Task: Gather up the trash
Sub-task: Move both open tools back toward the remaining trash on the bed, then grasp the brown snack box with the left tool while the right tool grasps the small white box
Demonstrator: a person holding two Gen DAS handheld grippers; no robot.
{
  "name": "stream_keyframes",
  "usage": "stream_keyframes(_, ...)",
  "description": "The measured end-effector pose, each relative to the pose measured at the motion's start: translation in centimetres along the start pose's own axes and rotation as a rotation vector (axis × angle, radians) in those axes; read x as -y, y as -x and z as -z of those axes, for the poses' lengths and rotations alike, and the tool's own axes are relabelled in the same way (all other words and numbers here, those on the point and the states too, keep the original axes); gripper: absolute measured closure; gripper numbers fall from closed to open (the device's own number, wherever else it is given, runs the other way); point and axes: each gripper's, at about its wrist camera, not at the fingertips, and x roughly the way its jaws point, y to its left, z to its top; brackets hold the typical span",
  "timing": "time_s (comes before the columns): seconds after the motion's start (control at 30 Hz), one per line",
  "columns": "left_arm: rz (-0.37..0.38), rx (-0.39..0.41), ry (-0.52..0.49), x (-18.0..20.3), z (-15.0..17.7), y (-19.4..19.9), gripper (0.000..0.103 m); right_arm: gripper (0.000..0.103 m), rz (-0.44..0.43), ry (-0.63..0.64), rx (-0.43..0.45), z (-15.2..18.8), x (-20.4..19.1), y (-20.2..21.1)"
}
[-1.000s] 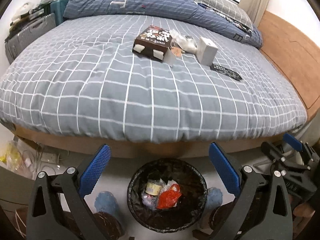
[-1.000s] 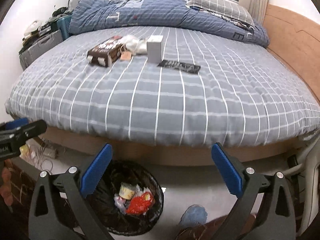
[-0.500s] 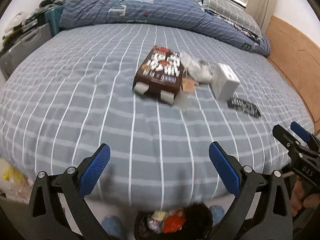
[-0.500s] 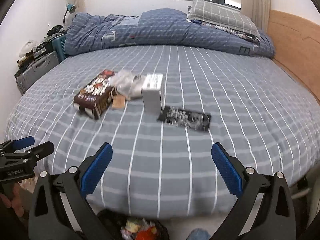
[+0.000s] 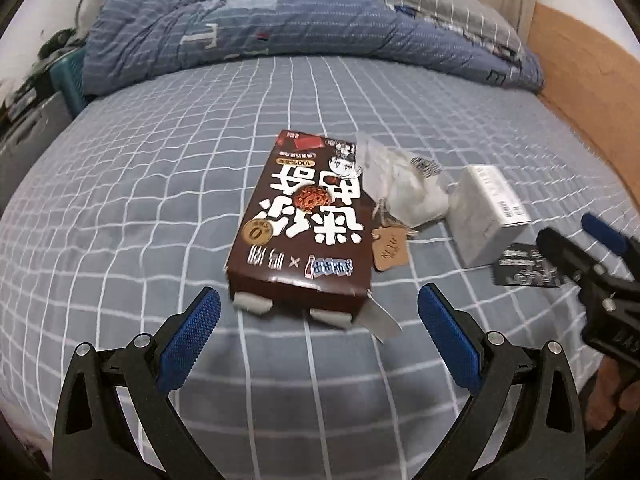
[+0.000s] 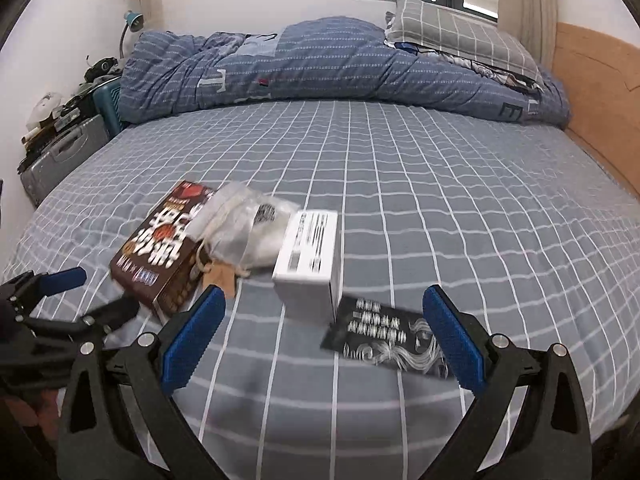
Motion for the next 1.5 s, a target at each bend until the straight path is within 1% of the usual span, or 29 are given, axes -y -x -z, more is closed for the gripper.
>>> stream_keyframes(0.07,0.003,-0.011,0.007,-0.1,-0.3,-1.3,0.006,0.012,0.001,-0.009,-0.015,0.0,0.0,-1.0)
stream_keyframes(0.13,0.012,-0.022,0.017,-0.2,-0.3,-2.3,0.006,0.017,-0.010,0.006,-0.046,-0.1,-0.4,-2.4)
stream_keyframes(0.2,-0.009,-0.028,0.005,-0.2,-0.3,-3.1,0.006,0.020,-0.010,0.035,-0.060,-0.1,-0.9,-3.2)
stream_keyframes(0.27,-0.031,-0.030,-0.017,-0.1,-0.3,-3.8,0.006,0.024,-0.003,0.047,-0.088,0.1,-1.0,-4.2)
stream_keyframes(0.3,-0.027,-0.036,-0.010,-0.2,-0.3,-4.1,0.006,0.028,-0.009,0.040,-0.097,0.2,-1.0,-4.4)
stream_keyframes(0.37,-0.009,-0.041,0.006,-0.5,-0.5,-4.5,0.006,0.031,-0.013,0.024,-0.108,0.2,-0.9,-5.0)
stream_keyframes(0.43,-0.011,-0.043,0.010,-0.6,-0.5,-4.7,0.006,0.037,-0.018,0.011,-0.118,0.2,-0.8,-5.4)
stream_keyframes(0.53,-0.020,-0.042,0.006,-0.8,-0.7,-5.0,0.006,0.042,-0.031,-0.010,-0.127,0.4,-0.6,-5.8)
stream_keyframes(0.63,-0.008,-0.044,0.011,-1.2,-0.9,-4.9,0.006,0.047,-0.039,-0.001,-0.142,0.7,-0.8,-6.4)
stream_keyframes(0.7,-0.010,-0.041,-0.004,-1.3,-0.9,-5.0,0.006,0.048,-0.042,0.005,-0.144,0.6,-1.0,-6.6)
stream_keyframes(0.77,-0.022,-0.044,-0.017,-1.5,-0.8,-5.3,0.006,0.054,-0.048,0.007,-0.143,0.7,-1.0,-6.7)
stream_keyframes(0.8,-0.023,-0.049,-0.013,-1.6,-0.8,-5.5,0.006,0.060,-0.049,0.007,-0.147,0.6,-1.0,-6.8)
stream_keyframes(0.83,-0.018,-0.052,-0.004,-1.7,-0.7,-5.7,0.006,0.061,-0.047,0.006,-0.148,0.7,-1.0,-6.8)
stream_keyframes(0.9,0.002,-0.048,0.012,-1.8,-0.6,-5.8,0.006,0.062,-0.049,0.006,-0.140,0.7,-0.9,-6.7)
stream_keyframes(1.13,-0.019,-0.034,-0.017,-2.0,-0.5,-6.1,0.006,0.064,-0.057,0.005,-0.135,0.8,-0.7,-6.6)
stream_keyframes(1.4,0.030,-0.022,-0.009,-2.8,-1.2,-7.1,0.006,0.064,-0.058,0.013,-0.131,1.0,-0.8,-6.6)
stream_keyframes(1.5,0.073,-0.013,0.006,-2.8,-1.4,-7.1,0.007,0.064,-0.057,0.016,-0.128,1.0,-0.9,-6.6)
